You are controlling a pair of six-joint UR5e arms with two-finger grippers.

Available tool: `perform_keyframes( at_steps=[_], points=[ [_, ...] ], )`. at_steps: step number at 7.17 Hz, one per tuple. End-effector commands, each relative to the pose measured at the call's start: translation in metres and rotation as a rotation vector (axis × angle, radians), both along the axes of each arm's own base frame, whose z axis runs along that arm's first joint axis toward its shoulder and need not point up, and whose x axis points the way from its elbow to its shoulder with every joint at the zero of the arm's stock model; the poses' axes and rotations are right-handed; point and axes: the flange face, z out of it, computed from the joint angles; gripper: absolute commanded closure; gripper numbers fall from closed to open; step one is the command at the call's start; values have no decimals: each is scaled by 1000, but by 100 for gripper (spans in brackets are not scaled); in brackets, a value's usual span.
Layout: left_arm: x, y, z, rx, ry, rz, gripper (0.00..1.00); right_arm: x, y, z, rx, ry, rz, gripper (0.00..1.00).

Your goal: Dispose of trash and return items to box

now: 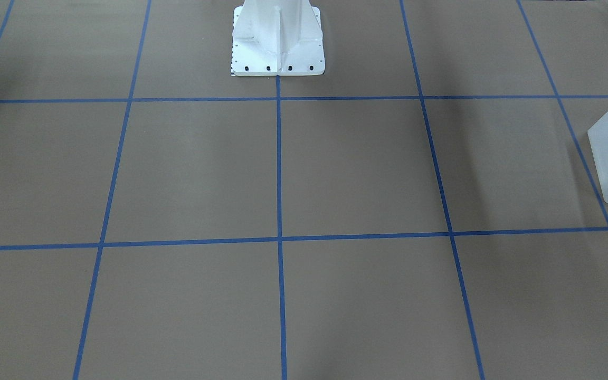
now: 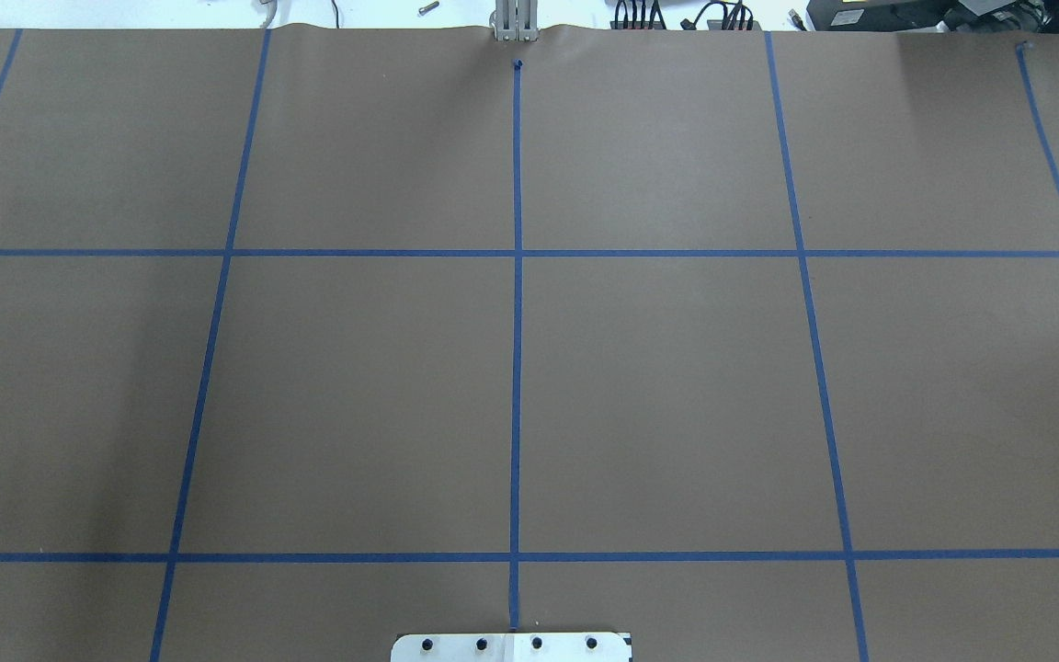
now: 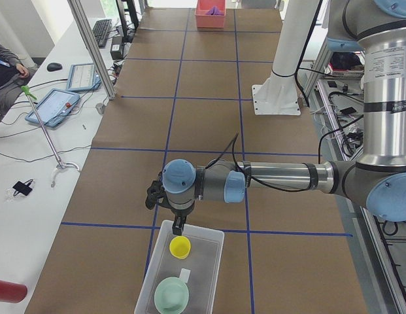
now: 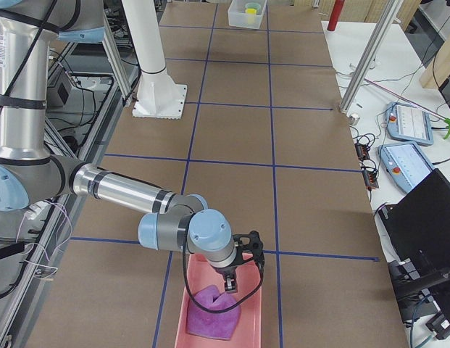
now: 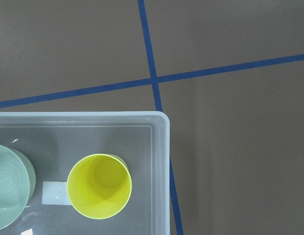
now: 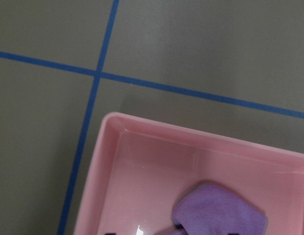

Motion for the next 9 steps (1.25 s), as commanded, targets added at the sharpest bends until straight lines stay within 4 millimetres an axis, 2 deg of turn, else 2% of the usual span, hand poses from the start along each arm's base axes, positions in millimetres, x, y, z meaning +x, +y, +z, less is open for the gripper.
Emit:
perform_keyframes(
  at_steps=[1,2,3,4,5,7,9],
  points=[
    [-1,28,9,-24,-5,-4,2,-29,-18,-58,-72,-78,58,1],
    [-3,37,-1,-7,-39,-8,2,-46,-29,-68,-123,-61,31,1],
    [-4,42,-6,-7,-72,-10,2,-60,-30,-60,-133,9,-3,0],
    [-3,41,-10,0,-76,-9,2,-68,-24,-47,-144,86,-33,0],
    [-3,43,-10,-3,-76,-9,2,-69,-3,-31,-154,91,-60,0],
    [-3,49,-3,-14,-76,-7,2,-69,24,-15,-106,90,-108,0],
    [-3,49,-1,-13,-76,-2,2,-74,30,-15,-82,28,-120,0]
  ],
)
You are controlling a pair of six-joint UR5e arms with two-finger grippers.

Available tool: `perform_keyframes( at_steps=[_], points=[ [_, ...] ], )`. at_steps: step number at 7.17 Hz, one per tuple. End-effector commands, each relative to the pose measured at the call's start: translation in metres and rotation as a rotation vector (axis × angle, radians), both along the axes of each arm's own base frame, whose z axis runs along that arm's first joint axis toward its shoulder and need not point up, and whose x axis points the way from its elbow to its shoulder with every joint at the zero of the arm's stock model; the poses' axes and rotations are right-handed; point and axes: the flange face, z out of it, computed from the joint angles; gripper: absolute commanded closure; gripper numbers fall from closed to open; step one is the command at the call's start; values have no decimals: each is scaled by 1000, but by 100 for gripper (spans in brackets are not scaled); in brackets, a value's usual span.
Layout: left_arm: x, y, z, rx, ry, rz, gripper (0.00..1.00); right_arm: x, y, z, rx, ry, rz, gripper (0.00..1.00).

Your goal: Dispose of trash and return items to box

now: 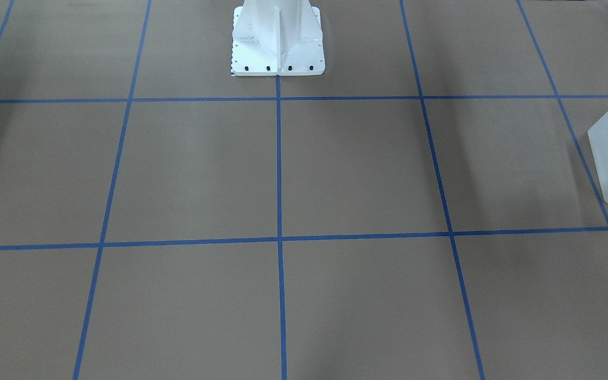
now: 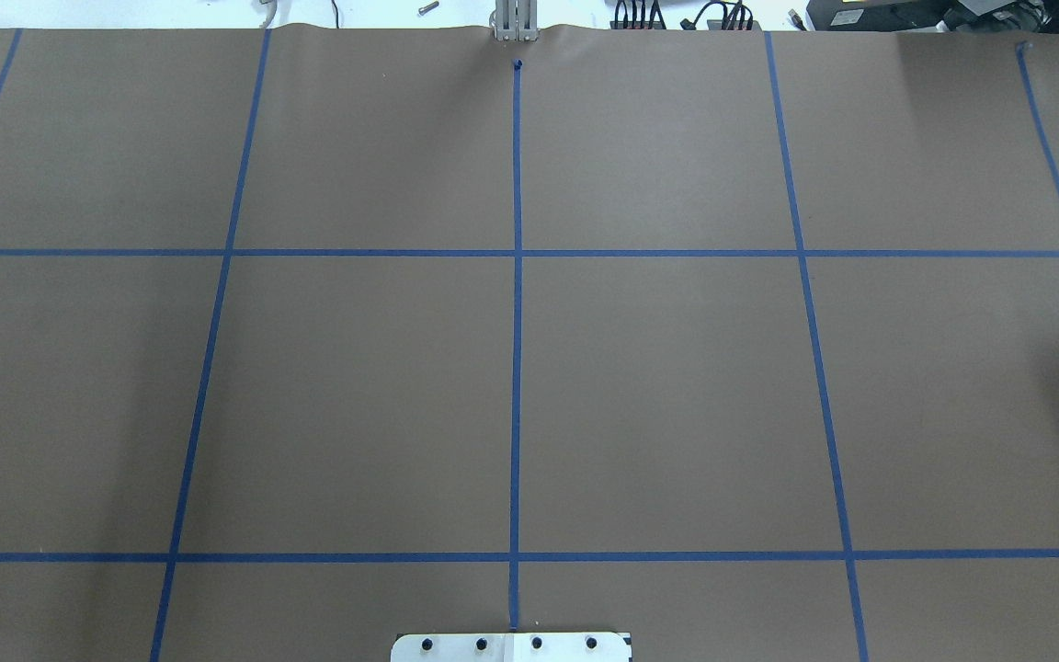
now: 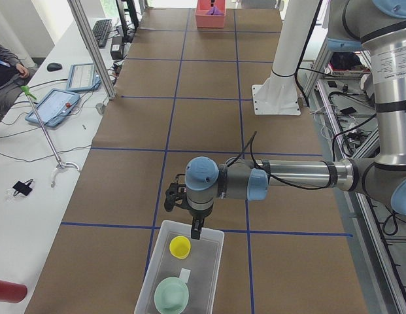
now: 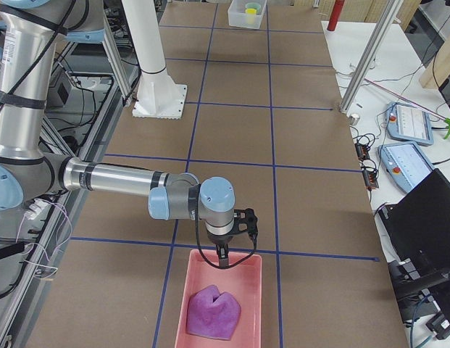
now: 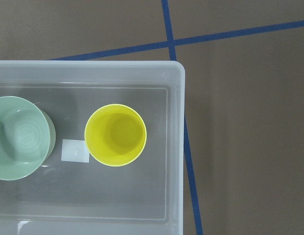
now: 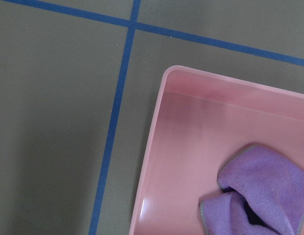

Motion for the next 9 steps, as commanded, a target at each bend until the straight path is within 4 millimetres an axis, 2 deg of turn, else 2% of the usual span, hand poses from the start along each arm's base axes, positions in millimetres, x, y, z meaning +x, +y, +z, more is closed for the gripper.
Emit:
perform_keyframes(
  at_steps=[1,4,5,6,7,9],
  points=[
    [0,0,1,1,0,3,2,-4,10,1,10,-72,-13,0],
    [1,4,5,-10,0,4,2,1,3,6,-9,4,3,0],
    [1,4,6,-12,0,6,2,0,-2,-1,-9,-6,15,0],
    [1,4,6,-13,0,3,2,0,-16,-16,-61,-14,66,0],
    [1,4,6,-12,0,6,2,-1,-24,-41,-84,-16,83,0],
    [1,4,6,-12,0,4,2,-7,-33,-106,-107,-20,69,0]
  ],
)
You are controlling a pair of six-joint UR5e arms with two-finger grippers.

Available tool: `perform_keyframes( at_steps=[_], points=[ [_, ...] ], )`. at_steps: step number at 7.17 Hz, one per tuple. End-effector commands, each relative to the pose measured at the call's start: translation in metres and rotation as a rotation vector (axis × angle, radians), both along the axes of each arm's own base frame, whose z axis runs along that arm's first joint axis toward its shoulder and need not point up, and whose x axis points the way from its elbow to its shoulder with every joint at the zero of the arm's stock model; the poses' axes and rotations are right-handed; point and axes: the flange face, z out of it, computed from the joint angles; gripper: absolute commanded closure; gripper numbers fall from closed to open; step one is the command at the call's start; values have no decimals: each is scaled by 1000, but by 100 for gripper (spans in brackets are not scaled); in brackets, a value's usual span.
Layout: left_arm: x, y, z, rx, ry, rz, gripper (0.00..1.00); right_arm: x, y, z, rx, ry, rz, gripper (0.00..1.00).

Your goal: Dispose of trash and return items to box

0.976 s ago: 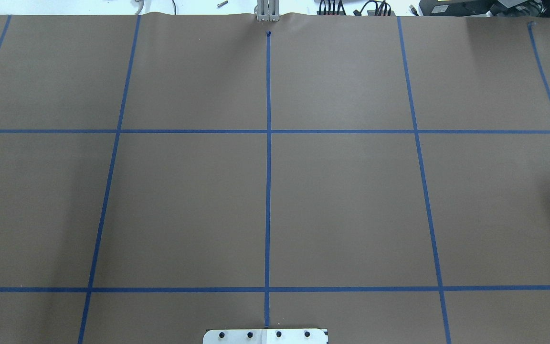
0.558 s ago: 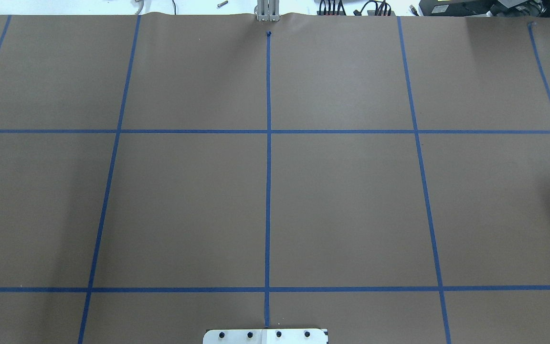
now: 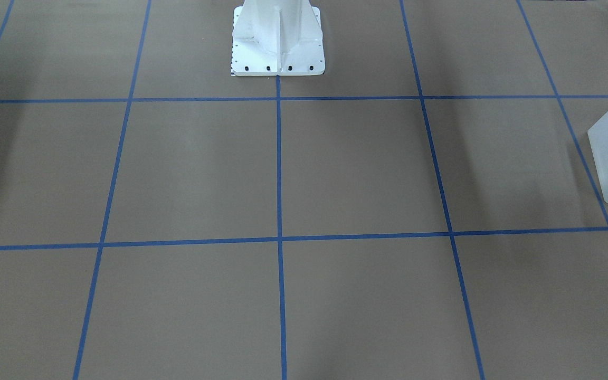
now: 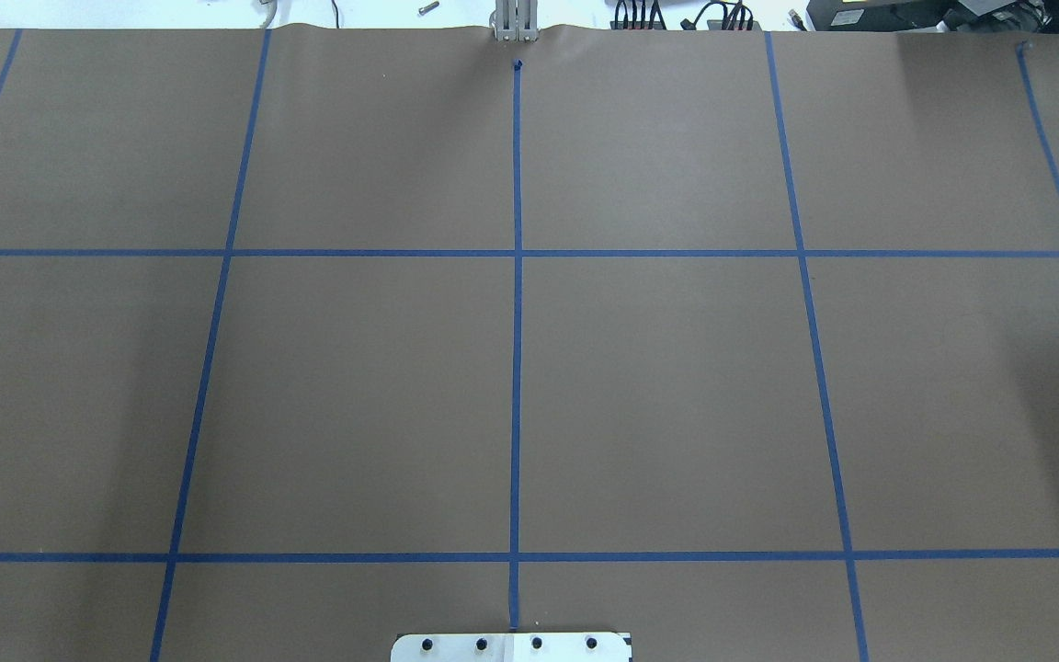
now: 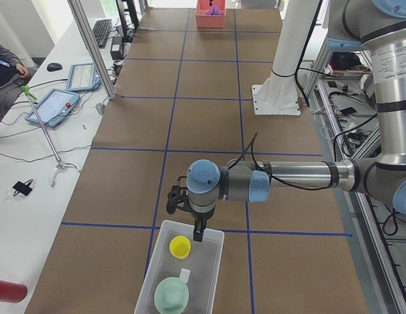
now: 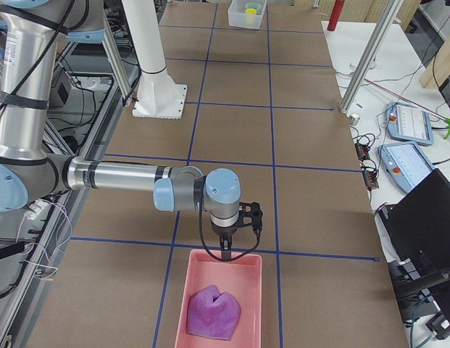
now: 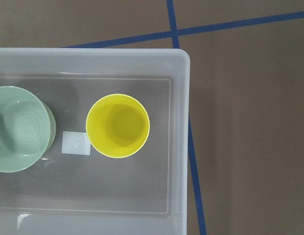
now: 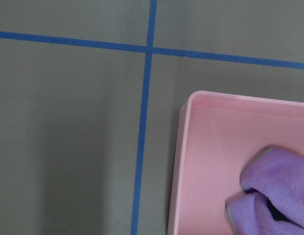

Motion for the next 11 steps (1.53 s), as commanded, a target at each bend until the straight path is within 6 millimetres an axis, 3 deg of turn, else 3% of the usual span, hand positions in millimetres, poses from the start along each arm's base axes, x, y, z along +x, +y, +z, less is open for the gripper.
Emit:
perform_keyframes(
  at_steps=[1,11],
  points=[
    [0,0,0,0,0,0,2,-5,-9,-48,-25,-2,-7,0],
    [0,1,4,-7,-3,-2,2,-10,-11,-66,20,-18,-25,0]
  ],
)
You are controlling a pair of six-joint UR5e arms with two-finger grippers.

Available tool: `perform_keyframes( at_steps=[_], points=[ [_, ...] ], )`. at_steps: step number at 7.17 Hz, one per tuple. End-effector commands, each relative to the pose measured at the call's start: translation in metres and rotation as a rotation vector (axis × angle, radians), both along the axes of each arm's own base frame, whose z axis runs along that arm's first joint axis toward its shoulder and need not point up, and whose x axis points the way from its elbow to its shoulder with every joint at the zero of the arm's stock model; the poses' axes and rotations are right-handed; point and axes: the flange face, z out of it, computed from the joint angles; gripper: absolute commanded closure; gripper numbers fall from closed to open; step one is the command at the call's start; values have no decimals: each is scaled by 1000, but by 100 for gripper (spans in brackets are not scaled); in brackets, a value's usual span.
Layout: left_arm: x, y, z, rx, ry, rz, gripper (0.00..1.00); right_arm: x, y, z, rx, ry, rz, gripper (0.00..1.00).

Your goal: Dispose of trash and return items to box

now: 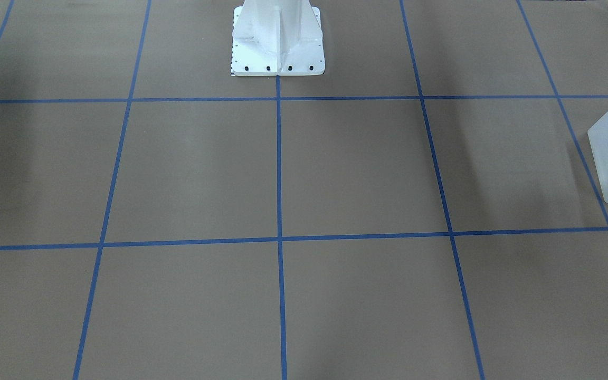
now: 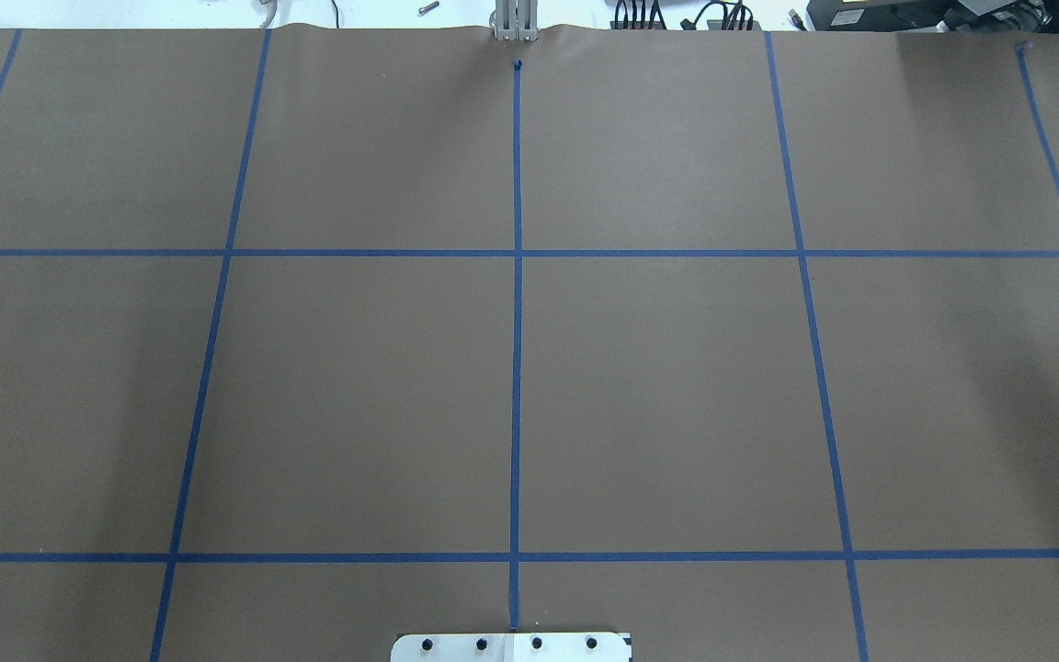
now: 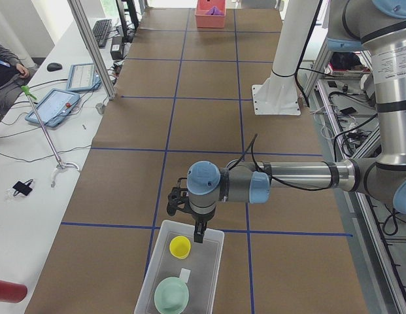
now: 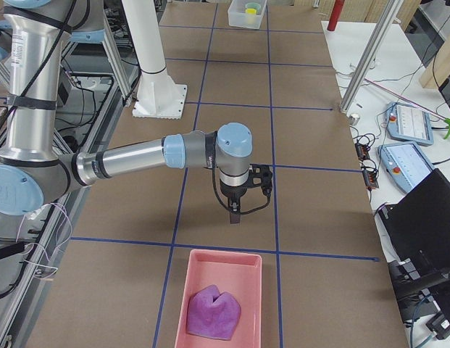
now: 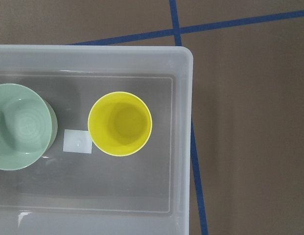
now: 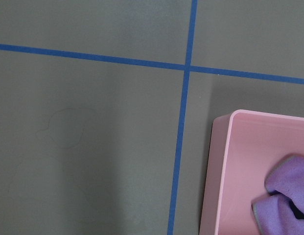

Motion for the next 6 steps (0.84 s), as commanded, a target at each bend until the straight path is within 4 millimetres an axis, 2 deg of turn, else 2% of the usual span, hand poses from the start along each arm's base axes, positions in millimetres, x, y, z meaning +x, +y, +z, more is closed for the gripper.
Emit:
perform_keyframes(
  at_steps=[1,6],
  points=[
    [0,0,1,-2,0,0,2,-1,0,-1,2,-3,-2,0],
    [0,-1,0,2,0,0,2,-2,-5,-11,25,-5,-5,0]
  ],
)
